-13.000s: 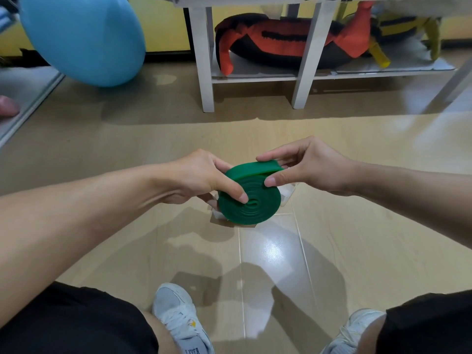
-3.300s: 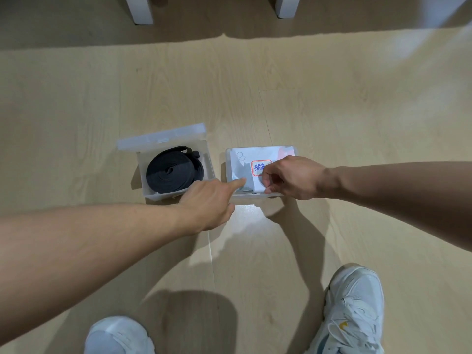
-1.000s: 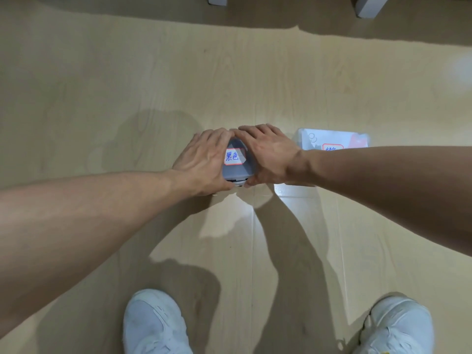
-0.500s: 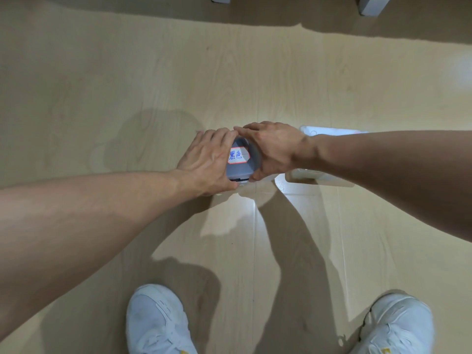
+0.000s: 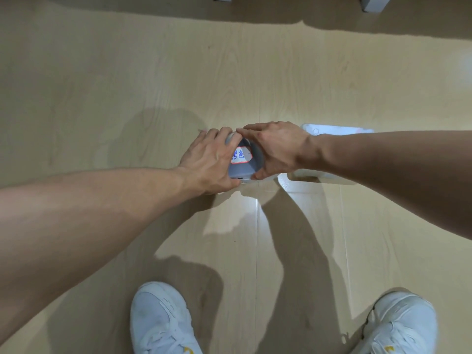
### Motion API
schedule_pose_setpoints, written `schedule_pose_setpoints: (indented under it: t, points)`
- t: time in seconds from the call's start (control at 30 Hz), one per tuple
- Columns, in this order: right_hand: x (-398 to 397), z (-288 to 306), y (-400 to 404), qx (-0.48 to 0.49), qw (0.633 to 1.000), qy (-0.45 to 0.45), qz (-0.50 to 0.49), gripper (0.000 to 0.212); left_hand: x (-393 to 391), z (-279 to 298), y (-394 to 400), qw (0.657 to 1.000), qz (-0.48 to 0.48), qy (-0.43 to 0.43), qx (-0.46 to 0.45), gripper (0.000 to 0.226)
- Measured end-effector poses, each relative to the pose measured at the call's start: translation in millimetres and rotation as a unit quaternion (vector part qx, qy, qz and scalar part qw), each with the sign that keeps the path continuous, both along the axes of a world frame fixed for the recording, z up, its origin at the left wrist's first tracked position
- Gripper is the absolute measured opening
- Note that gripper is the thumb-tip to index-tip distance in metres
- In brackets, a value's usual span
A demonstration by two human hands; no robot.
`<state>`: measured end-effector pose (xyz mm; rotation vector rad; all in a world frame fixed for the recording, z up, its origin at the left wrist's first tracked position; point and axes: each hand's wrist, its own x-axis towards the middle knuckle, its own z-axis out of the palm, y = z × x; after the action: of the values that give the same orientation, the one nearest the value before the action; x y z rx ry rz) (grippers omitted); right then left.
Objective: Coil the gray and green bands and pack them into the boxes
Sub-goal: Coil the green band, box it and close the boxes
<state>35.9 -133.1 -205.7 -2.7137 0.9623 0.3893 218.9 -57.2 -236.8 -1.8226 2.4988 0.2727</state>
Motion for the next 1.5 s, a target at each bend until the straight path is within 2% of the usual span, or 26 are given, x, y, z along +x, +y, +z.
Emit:
schedule_pose_setpoints:
  t: [0.3,0.83,1.27,1.5]
  points:
    - [1.5,9.6,2.9,0.006,1.000,0.013,-0.004,0.087,-2.1,-0.4,-0.6,1.000,0.005,-0.005,0.007,0.083]
    - [4.8,8.4,3.6,0.071,0.995,0.014,-0.062,0.118,-2.8,0.0,-0.6,1.000,0.002,-0.005,0.009,0.082]
    - [10.4,5.0,6.6,0.051,0.995,0.034,-0.073,0.125,-1.3,-4.9,0.4,0.999,-0.025,-0.030,-0.009,0.085]
    - [-0.2,-0.7,7.0,0.078,0.995,0.000,-0.068,0.129,-6.8,-6.7,5.4,1.000,0.014,-0.023,-0.005,0.094]
